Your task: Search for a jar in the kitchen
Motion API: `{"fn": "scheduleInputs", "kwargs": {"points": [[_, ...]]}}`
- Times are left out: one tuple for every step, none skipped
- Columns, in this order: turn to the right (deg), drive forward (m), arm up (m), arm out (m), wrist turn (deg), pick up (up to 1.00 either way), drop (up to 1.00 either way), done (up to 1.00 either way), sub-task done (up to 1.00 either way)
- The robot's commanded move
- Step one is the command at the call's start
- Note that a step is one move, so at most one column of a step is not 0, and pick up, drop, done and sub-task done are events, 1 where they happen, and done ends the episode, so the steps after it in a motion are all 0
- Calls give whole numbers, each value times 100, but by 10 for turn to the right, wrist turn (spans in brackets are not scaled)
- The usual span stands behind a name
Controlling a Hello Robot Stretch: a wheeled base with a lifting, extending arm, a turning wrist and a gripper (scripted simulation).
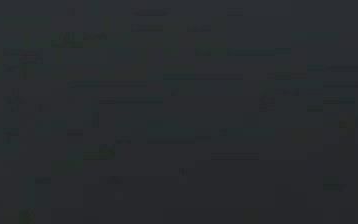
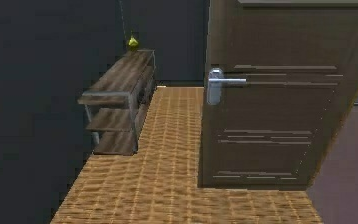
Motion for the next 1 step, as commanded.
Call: {"fn": "scheduleInputs", "kwargs": {"points": [[-450, 0, 0, 0, 0, 0, 0, 0, 0]]}}
